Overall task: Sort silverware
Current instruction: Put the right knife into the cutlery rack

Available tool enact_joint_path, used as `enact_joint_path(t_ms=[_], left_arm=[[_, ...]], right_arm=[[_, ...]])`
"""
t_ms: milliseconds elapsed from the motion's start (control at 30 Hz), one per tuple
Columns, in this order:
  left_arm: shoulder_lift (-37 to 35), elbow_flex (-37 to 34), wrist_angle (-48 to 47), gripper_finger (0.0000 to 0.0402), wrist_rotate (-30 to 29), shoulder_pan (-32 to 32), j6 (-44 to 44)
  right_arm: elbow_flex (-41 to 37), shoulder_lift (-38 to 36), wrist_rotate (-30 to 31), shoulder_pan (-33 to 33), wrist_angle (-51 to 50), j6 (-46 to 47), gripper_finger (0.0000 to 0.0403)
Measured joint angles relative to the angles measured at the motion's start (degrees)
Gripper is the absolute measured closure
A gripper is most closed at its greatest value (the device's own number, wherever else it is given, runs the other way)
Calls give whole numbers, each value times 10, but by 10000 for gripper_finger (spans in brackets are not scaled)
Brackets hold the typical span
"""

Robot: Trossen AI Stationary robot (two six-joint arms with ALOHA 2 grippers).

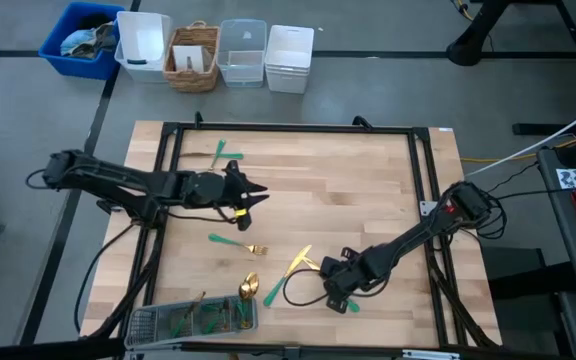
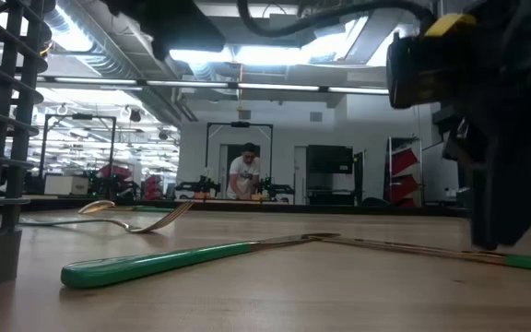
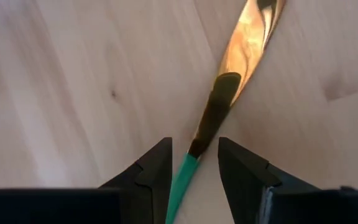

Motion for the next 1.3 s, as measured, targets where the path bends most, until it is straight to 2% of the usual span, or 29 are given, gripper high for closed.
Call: enact_joint_path(t_ms=[333, 633, 767, 933, 1300], left_arm=[[45, -7, 28, 311, 33, 11, -1], [48, -7, 39, 311, 35, 11, 3], [48, -7, 39, 311, 35, 11, 5], [48, -7, 38, 311, 35, 11, 5], [48, -7, 37, 311, 35, 11, 6]], right_arm=[[2, 32, 53, 4, -1, 2, 276], [2, 34, 84, 4, -24, 2, 367], [1, 34, 116, 0, -36, -3, 394], [1, 35, 148, 1, -42, -4, 400], [2, 35, 147, -3, -45, -27, 390]])
